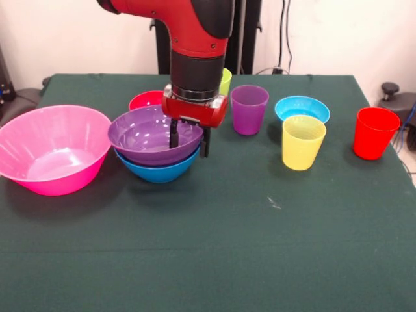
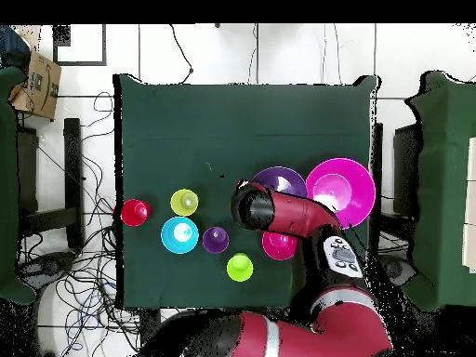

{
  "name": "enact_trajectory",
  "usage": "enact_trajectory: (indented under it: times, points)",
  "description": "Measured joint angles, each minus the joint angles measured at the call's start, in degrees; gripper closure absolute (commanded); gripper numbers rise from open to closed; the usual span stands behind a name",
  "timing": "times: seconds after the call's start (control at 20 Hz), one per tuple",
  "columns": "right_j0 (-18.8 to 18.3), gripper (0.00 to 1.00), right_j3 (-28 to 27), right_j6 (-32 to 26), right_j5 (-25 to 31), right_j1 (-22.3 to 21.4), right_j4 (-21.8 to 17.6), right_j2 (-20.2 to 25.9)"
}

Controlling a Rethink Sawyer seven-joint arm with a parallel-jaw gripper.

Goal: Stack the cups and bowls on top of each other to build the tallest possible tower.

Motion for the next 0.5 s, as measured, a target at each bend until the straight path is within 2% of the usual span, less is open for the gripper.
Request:
enact_trajectory:
  times: [0.15,0.5]
  points:
    - [-2.32,0.00,0.51,0.00,0.00,-0.55,0.00,2.30]
    - [-4.79,0.00,1.09,0.00,0.00,-1.13,-0.01,4.93]
